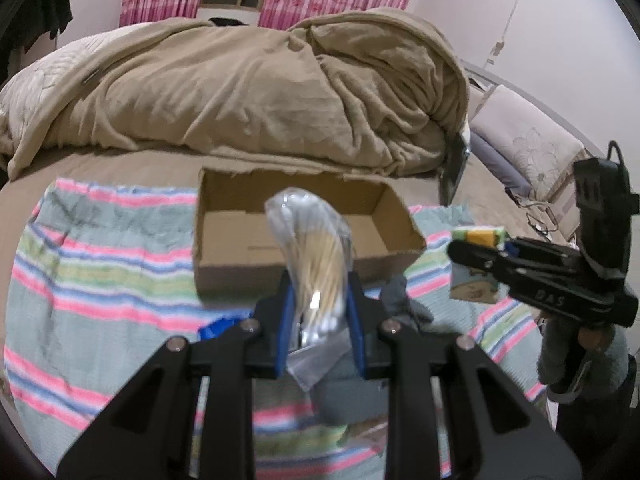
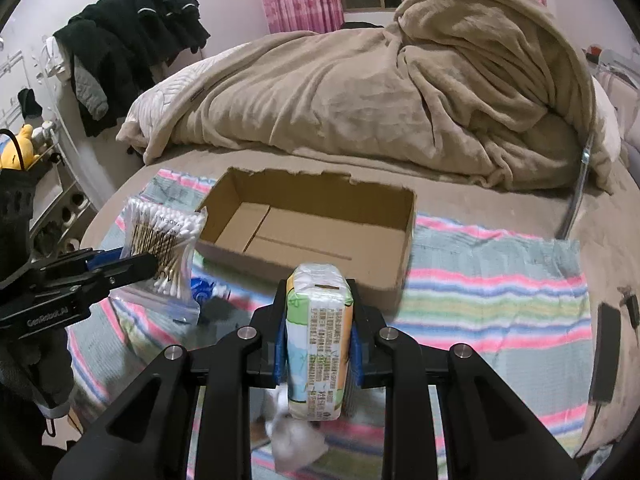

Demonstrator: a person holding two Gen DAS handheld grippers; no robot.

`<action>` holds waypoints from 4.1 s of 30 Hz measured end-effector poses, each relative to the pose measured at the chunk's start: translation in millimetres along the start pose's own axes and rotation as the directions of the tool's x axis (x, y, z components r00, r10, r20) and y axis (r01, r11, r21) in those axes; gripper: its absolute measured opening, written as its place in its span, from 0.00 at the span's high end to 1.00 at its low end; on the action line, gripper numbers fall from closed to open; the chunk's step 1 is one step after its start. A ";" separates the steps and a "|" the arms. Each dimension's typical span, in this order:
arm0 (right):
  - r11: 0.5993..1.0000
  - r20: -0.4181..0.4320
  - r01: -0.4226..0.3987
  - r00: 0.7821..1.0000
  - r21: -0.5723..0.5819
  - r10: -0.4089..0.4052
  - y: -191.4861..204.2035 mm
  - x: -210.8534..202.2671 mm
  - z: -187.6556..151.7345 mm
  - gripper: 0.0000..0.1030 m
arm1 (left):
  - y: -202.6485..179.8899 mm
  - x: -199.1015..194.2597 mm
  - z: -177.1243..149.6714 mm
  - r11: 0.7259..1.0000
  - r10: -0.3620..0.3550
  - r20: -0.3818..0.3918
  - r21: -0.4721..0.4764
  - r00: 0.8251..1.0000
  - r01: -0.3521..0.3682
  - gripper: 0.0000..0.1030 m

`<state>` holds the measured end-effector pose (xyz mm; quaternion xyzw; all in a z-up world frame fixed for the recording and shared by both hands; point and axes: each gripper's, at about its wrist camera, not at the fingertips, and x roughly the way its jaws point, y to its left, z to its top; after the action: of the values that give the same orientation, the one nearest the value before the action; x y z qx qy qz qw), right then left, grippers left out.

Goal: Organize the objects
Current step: 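Carry both items over the cardboard box and open both tools to drop them, then grasp the grey knit glove with the left tool while the right tool grasps the dotted glove, then lift both gloves and carry them toward the cardboard box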

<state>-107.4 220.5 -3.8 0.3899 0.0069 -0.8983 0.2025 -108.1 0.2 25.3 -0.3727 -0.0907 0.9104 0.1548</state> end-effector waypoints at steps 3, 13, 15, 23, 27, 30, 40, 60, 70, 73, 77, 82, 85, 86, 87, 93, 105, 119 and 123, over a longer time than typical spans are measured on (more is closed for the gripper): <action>1.000 0.005 -0.001 1.000 -0.005 0.001 -5.1 9.7 9.9 0.75 | -1.1 4.8 9.5 1.000 -0.005 0.017 -0.001 1.000 0.005 0.76; 1.000 -0.001 -0.008 1.000 0.013 0.008 -23.1 45.1 32.4 0.75 | 0.0 33.5 36.7 1.000 -0.017 0.030 0.007 0.999 0.017 0.76; 1.000 -0.007 -0.010 1.000 0.016 0.010 -26.1 51.7 34.8 0.75 | -0.5 41.0 40.2 1.000 -0.031 0.025 0.006 0.999 0.030 0.76; 0.998 -0.046 -0.049 0.998 0.043 0.051 -34.8 82.3 35.1 0.74 | -3.2 78.7 46.3 0.998 -0.061 -0.005 0.006 0.998 0.061 0.76; 0.998 -0.056 -0.029 0.998 0.055 0.032 -38.9 92.3 31.7 0.72 | -1.1 102.7 43.4 0.998 -0.066 -0.045 -0.005 0.997 0.066 0.76; 0.998 -0.047 -0.001 0.999 0.063 0.004 -42.7 93.8 29.9 0.58 | 1.5 118.3 38.9 0.997 -0.080 -0.095 -0.028 0.992 0.078 0.76; 0.997 0.002 0.047 0.999 0.067 -0.047 -46.3 73.1 31.7 0.38 | -2.3 112.6 39.0 1.000 -0.022 -0.110 -0.001 0.994 0.022 0.55; 0.996 0.015 0.057 0.998 0.074 -0.059 -21.3 21.1 6.5 0.38 | 10.6 34.3 14.3 0.999 0.013 -0.047 -0.042 0.999 -0.015 0.39; 0.995 0.003 0.055 0.998 0.080 -0.056 -13.3 7.1 -12.6 0.38 | 9.7 25.2 -14.1 0.998 0.025 -0.085 -0.058 0.996 -0.030 0.39; 0.995 -0.006 0.047 0.999 0.083 -0.047 -11.2 6.8 -17.8 0.38 | 10.6 26.5 -21.5 0.997 0.027 -0.099 -0.071 0.995 -0.034 0.39; 0.996 -0.018 0.038 0.999 0.077 -0.037 -8.5 7.9 -22.9 0.38 | 11.1 29.0 -30.2 0.996 0.027 -0.123 -0.086 0.992 -0.038 0.39; 0.996 -0.035 0.028 0.999 0.083 -0.026 -9.2 11.9 -29.7 0.38 | 7.4 34.5 -41.7 0.995 0.022 -0.150 -0.089 0.988 -0.036 0.39; 0.996 -0.053 0.025 0.998 0.087 -0.020 -10.7 17.2 -35.8 0.38 | 4.6 40.4 -50.2 0.995 0.016 -0.176 -0.093 0.984 -0.033 0.39; 0.996 -0.060 0.024 0.998 0.089 -0.019 -11.5 19.3 -37.8 0.38 | 3.8 42.8 -53.3 0.995 0.015 -0.186 -0.094 0.983 -0.033 0.39; 0.996 -0.066 0.023 0.998 0.092 -0.017 -12.4 21.4 -40.0 0.38 | 3.1 45.0 -56.4 0.995 0.012 -0.194 -0.096 0.981 -0.031 0.39; 0.995 -0.089 0.021 0.996 0.097 -0.012 -15.9 29.5 -47.7 0.38 | 3.3 53.8 -69.2 0.994 -0.001 -0.231 -0.109 0.973 -0.024 0.39; 0.994 -0.131 0.014 0.991 0.108 0.000 -22.5 52.1 -54.3 0.38 | 3.3 73.0 -83.8 0.991 -0.052 -0.284 -0.136 0.957 0.013 0.39; 0.994 -0.187 -0.016 0.982 0.107 0.036 -29.4 83.6 -57.2 0.38 | -2.4 93.8 -87.6 0.995 -0.056 -0.295 -0.096 0.954 0.029 0.47; 0.995 -0.191 -0.025 0.981 0.100 0.044 -27.4 90.2 -58.1 0.47 | -9.3 97.7 -87.2 0.995 -0.082 -0.290 -0.082 0.953 0.060 0.60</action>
<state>-132.3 223.3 -111.7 0.4846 -0.0242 -0.8518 0.1974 -110.4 47.5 -97.2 -0.5054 -0.1130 0.8351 0.1856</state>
